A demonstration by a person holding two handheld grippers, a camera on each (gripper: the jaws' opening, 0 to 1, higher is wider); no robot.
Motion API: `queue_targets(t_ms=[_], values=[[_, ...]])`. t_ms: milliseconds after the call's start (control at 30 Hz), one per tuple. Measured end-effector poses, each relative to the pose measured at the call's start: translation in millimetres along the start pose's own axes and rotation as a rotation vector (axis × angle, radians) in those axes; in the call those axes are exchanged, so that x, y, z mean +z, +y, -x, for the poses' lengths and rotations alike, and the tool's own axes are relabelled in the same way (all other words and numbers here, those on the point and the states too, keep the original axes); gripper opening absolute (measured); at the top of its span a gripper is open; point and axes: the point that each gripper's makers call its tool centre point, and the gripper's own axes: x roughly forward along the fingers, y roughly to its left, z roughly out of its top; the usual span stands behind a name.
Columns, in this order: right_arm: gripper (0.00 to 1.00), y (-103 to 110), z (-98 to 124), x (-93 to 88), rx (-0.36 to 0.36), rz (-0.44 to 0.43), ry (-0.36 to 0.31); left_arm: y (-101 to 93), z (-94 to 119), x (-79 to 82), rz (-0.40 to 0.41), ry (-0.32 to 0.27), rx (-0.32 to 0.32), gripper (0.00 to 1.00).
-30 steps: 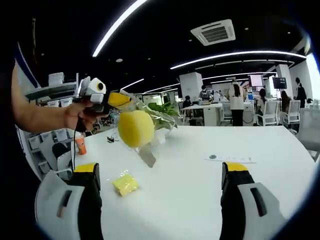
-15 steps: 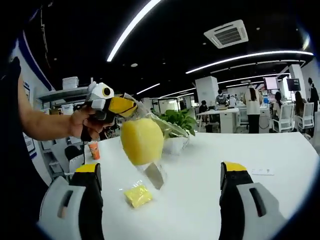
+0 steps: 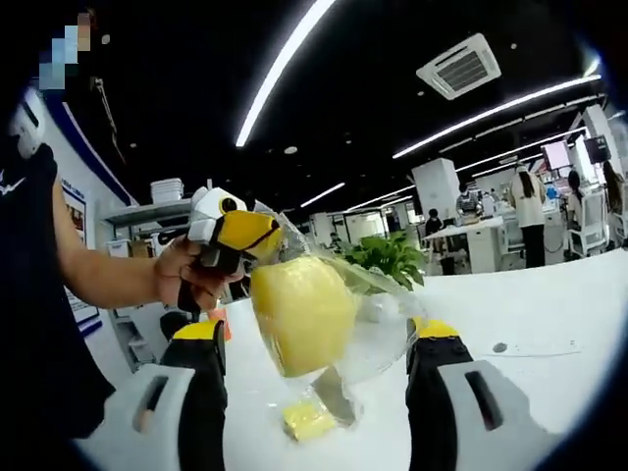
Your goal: Compare the silicone blocks by pressing each to a similar depth, holding the contact briefly, and releasing to observe deformation and rebound differences across the visible hardness samples.
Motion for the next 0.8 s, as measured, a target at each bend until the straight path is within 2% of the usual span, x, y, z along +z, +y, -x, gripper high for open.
queue_targets(t_ms=[233,400,800], values=[[0.50,5.3,-6.2,-2.4,0.019,0.041,0.015,-2.5,1.4,-1.4,0.003,0.010,-0.012,0.00],[0.37,5.5,-5.1,0.2,0.031,0.031,0.011,-1.4,2.9,2.1,0.018,-0.004,-0.011,0.00],[0.29,12.6,-4.2,8.8,0.050,0.024,-0.014,-5.1,1.2,6.8,0.025,-0.028,-0.026,0.00]])
